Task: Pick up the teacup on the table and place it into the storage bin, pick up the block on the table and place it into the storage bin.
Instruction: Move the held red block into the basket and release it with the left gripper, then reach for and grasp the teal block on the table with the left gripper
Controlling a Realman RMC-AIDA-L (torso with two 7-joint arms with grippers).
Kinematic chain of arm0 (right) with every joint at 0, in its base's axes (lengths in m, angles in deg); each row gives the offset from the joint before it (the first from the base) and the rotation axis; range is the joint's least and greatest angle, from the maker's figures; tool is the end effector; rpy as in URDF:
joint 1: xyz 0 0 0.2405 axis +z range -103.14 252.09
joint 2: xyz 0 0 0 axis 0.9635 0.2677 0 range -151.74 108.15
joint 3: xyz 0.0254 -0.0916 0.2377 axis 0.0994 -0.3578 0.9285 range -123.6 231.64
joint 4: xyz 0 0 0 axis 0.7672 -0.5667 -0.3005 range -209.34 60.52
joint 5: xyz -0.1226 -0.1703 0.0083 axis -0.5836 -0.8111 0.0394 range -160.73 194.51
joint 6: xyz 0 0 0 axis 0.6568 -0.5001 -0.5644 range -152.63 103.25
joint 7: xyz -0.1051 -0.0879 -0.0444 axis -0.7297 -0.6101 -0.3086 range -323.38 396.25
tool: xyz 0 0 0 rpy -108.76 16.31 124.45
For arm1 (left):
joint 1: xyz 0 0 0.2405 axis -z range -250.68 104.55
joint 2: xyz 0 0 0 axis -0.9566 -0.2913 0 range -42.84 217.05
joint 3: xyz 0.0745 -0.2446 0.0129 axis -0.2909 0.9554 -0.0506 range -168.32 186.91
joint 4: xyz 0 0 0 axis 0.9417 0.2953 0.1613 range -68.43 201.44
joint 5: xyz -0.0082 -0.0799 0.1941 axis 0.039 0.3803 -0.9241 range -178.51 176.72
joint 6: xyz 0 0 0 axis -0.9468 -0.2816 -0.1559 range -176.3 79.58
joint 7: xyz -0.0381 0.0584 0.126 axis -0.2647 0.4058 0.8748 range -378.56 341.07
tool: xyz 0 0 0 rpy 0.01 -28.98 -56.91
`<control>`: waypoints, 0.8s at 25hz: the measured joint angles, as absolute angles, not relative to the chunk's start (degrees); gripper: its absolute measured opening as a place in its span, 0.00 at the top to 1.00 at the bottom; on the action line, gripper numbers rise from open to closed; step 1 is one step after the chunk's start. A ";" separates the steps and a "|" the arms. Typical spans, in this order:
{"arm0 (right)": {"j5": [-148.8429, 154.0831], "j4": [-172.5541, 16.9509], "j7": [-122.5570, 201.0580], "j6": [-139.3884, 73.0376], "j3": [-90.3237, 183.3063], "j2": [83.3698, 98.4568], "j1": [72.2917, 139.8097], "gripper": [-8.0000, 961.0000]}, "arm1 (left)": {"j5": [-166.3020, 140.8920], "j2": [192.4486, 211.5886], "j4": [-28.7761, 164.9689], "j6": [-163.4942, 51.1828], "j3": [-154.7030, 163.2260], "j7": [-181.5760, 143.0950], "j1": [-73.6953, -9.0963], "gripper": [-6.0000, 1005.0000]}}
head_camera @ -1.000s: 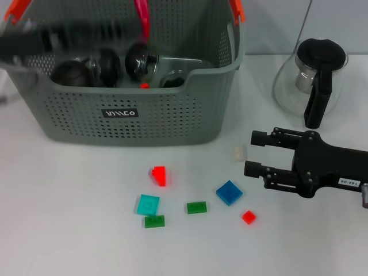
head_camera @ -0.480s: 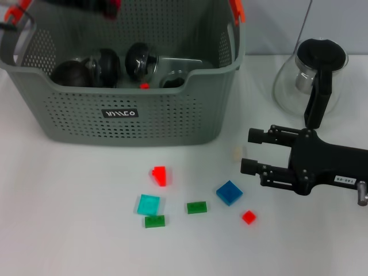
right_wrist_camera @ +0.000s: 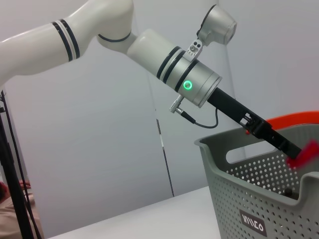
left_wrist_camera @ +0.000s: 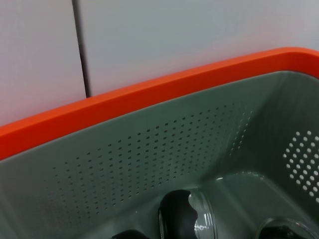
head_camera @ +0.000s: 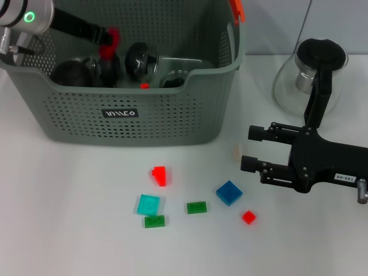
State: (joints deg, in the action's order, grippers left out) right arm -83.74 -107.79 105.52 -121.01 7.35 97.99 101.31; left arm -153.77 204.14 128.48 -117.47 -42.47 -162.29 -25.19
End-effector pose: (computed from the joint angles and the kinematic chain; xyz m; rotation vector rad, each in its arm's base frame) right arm 0.2440 0.3007 -0.0127 -2.7423 0.4361 1.0172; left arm -0.1779 0.4577 0.0736 -2.2038 -0.9959 -0.0024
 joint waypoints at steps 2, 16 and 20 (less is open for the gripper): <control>-83.74 -107.78 105.52 -121.01 7.35 97.99 101.34 0.25 | -153.62 204.18 128.61 -117.46 -42.35 -162.41 -25.25 0.65; -84.03 -107.81 105.65 -121.29 7.30 98.09 101.02 0.25 | -86.59 206.54 127.11 -134.43 -31.77 -130.71 -43.31 0.32; -84.30 -107.80 105.74 -121.61 6.81 97.95 100.73 0.25 | -77.94 204.71 120.56 -149.25 -26.07 -128.72 -43.60 0.31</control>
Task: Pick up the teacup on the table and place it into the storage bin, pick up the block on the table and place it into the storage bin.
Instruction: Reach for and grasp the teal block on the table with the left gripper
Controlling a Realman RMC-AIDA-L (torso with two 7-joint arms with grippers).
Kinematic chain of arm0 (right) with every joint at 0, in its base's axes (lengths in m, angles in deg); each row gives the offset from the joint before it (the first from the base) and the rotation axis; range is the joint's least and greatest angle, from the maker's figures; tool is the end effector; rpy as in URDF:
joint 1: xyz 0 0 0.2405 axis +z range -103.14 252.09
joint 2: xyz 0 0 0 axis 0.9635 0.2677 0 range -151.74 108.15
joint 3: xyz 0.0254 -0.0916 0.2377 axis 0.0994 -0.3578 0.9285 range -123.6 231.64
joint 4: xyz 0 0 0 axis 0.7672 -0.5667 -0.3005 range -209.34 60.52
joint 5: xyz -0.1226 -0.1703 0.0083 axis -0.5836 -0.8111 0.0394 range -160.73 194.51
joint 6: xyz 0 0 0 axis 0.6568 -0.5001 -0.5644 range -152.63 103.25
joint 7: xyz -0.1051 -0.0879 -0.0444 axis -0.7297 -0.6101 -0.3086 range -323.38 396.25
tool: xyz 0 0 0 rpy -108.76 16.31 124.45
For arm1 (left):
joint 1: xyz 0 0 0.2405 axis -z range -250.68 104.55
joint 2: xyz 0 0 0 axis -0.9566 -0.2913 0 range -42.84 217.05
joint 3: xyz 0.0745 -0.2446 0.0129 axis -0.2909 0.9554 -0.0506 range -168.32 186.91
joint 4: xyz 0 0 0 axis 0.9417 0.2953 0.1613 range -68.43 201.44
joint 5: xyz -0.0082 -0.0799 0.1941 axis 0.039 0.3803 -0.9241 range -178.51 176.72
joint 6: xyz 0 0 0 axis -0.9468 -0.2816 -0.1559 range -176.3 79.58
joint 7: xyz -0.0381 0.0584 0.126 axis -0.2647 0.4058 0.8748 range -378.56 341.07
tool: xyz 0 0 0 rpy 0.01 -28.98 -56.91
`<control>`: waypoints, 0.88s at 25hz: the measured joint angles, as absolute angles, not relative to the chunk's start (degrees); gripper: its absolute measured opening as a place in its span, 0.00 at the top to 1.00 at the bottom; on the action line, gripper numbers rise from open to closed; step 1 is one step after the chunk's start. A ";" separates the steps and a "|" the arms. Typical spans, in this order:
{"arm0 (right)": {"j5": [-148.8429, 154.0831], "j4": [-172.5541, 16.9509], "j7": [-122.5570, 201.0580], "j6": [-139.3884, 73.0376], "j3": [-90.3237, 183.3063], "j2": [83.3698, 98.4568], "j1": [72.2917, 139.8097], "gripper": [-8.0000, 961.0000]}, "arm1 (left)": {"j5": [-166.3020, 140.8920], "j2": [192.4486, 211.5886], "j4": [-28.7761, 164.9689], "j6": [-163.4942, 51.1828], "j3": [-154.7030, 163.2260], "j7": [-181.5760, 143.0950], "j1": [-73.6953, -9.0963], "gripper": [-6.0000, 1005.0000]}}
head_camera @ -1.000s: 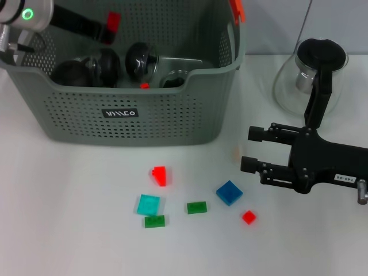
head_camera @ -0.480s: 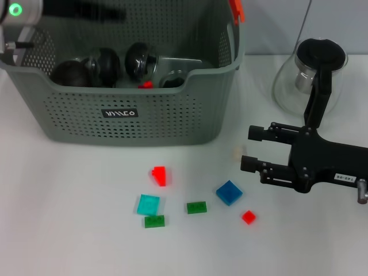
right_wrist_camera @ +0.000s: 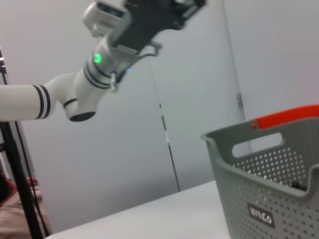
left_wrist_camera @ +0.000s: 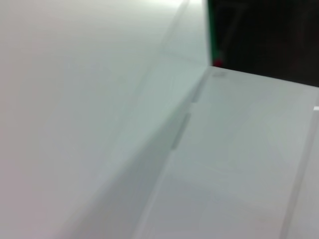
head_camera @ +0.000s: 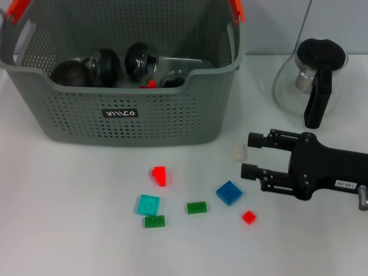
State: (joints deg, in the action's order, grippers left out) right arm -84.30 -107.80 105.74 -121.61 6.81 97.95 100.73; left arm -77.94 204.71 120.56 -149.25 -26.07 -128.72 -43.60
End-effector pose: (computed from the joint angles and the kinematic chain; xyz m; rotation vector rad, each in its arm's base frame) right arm 0.2467 0.2956 -0.0144 -2.7627 0.4496 1.0108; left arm -0.1805 0.3418 0.1338 -2.3543 -0.6493 -1.6188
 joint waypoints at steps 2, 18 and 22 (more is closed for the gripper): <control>-84.80 -107.77 105.79 -121.94 6.75 97.82 100.52 0.25 | -80.72 204.43 120.53 -154.69 -23.76 -128.65 -44.03 0.31; -87.46 -108.40 106.97 -124.26 6.81 96.43 99.64 0.25 | -132.37 210.40 147.68 -160.48 -45.97 -132.65 -49.11 0.31; -87.47 -108.42 107.01 -124.18 6.82 96.41 99.71 0.25 | -135.96 211.07 149.12 -157.70 -52.46 -132.32 -47.62 0.31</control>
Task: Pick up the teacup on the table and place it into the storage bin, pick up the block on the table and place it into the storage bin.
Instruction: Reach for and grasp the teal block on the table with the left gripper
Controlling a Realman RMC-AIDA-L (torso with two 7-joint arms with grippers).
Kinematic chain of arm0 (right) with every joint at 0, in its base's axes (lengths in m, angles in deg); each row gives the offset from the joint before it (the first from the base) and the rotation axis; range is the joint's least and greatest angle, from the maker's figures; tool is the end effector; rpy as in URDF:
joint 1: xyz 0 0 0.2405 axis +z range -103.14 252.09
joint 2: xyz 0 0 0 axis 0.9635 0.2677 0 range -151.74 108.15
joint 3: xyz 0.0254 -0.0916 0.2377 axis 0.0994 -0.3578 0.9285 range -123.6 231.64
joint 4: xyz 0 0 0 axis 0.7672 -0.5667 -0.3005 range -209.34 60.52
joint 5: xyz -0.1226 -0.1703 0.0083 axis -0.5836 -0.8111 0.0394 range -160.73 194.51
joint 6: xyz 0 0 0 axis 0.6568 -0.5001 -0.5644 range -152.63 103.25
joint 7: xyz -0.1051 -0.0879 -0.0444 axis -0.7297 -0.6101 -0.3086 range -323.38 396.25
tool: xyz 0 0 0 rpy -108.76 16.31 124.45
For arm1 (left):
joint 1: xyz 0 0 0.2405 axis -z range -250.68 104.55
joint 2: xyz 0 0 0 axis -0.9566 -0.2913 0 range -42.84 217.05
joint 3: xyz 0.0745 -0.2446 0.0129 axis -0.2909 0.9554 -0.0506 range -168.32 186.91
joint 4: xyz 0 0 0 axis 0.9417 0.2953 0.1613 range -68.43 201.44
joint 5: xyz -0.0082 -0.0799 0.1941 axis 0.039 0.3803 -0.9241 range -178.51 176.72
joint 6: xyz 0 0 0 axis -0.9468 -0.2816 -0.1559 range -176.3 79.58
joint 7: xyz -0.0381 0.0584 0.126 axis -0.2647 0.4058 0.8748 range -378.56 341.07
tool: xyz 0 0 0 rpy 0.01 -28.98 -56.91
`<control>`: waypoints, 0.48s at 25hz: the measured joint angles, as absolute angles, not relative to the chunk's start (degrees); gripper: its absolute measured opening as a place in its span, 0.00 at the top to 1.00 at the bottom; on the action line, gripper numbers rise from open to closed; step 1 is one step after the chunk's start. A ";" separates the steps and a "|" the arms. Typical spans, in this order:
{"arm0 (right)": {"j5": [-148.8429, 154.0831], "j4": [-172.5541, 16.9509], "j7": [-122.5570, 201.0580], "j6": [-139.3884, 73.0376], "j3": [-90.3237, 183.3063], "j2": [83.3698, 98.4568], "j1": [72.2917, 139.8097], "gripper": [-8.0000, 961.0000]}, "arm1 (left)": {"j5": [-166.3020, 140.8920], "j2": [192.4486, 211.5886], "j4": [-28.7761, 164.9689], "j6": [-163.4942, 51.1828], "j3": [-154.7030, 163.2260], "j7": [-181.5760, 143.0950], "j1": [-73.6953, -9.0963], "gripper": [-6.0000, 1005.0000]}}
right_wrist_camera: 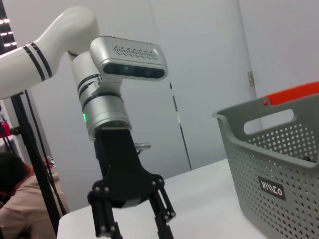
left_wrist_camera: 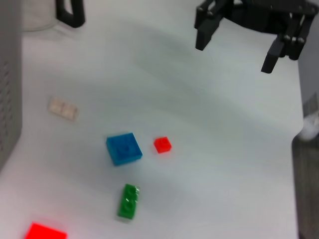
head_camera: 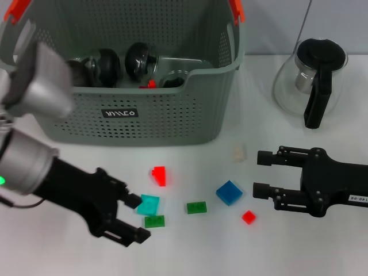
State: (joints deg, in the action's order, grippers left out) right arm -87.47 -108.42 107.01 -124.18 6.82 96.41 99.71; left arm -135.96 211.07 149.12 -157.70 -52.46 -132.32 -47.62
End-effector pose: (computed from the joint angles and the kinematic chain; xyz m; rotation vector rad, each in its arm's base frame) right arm 0.2581 0.2858 -0.0068 -2.8288 0.4751 0.9538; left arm -0.1959 0.2885 0.0208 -3.0703 -0.6187 0.1428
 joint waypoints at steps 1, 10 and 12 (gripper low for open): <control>-87.47 -108.42 107.00 -124.18 6.86 96.41 99.72 0.25 | -136.13 210.96 149.06 -156.76 -53.73 -131.98 -47.26 0.31; -87.46 -108.23 106.99 -124.01 7.90 96.59 99.69 0.25 | -140.23 211.07 144.20 -143.69 -60.90 -127.18 -45.61 0.31; -87.45 -108.24 107.00 -124.00 7.97 96.64 99.71 0.25 | -141.52 211.07 142.98 -141.02 -62.62 -126.71 -45.64 0.31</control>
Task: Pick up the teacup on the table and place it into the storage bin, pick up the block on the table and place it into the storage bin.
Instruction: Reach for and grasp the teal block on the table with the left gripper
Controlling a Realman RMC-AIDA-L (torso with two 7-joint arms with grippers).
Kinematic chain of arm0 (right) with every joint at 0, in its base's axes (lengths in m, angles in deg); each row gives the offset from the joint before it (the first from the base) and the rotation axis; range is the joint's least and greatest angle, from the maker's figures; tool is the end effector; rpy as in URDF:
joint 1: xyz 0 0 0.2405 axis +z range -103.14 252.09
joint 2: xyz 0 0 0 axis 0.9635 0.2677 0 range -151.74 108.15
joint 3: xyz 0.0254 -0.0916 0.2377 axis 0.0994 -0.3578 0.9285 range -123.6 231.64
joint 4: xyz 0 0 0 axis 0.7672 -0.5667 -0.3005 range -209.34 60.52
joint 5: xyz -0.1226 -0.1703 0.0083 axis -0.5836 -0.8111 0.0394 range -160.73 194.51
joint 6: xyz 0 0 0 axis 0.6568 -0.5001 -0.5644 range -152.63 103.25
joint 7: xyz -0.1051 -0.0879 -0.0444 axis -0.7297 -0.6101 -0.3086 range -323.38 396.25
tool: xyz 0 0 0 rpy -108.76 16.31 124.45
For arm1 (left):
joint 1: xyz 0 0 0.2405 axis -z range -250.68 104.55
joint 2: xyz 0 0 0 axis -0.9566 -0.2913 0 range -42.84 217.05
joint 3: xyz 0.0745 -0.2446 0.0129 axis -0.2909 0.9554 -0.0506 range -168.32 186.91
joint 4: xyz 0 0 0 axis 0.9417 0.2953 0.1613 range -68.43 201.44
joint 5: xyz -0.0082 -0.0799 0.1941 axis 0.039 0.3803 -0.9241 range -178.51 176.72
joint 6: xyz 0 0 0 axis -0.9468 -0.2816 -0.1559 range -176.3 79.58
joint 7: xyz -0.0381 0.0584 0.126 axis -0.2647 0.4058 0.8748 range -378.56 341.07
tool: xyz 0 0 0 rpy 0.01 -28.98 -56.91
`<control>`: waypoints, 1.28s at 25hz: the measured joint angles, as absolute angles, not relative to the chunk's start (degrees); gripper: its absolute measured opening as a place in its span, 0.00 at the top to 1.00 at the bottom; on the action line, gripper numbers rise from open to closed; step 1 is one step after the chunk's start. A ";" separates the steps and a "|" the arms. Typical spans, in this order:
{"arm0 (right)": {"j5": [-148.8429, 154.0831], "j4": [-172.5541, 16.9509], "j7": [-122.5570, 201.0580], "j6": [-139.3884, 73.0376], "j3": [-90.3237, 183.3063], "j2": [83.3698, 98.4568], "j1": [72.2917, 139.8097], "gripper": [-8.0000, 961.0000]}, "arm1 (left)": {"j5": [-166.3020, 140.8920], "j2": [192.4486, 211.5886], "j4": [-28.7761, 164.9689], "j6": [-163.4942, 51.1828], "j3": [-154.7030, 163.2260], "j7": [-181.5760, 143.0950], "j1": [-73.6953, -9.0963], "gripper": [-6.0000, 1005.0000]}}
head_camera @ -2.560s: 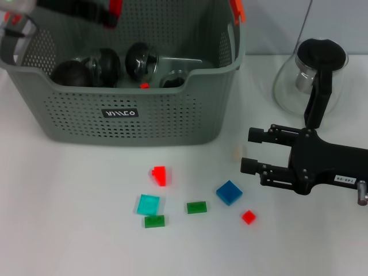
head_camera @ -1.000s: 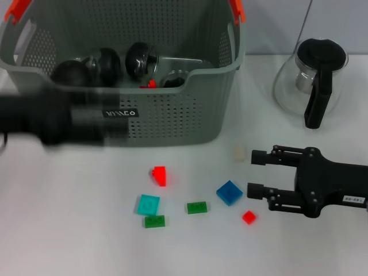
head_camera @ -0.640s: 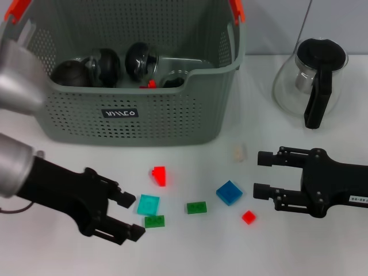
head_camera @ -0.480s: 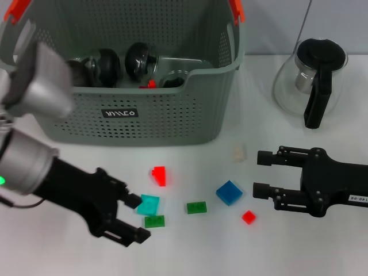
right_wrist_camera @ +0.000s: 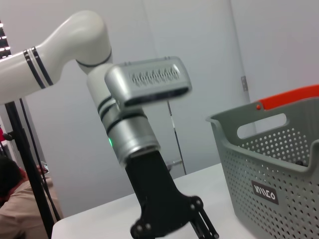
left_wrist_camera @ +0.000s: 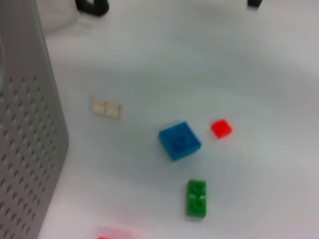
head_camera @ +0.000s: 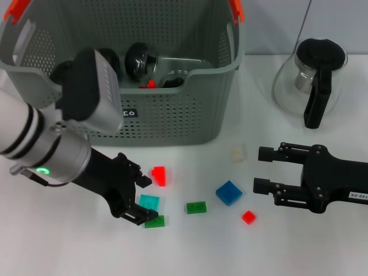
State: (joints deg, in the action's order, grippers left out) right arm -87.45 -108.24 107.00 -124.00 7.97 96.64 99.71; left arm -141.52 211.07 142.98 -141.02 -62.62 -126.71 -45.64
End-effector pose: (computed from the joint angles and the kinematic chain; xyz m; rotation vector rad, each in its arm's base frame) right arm 0.2585 0.2869 -0.0061 -2.8053 0.4855 0.9671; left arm -0.1983 0.3187 -0.0172 -2.9864 -0.3418 0.3161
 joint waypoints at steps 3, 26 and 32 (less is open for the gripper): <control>-87.44 -108.30 107.01 -124.03 7.98 96.74 99.88 0.25 | -143.11 211.18 142.00 -138.20 -64.93 -126.66 -46.06 0.31; -86.93 -108.01 108.47 -124.34 8.06 97.10 100.42 0.25 | -144.87 211.41 135.78 -126.40 -68.58 -122.85 -47.85 0.31; -86.92 -108.17 108.76 -124.37 8.06 97.12 100.46 0.25 | -145.38 211.39 135.76 -125.30 -68.57 -122.81 -47.97 0.31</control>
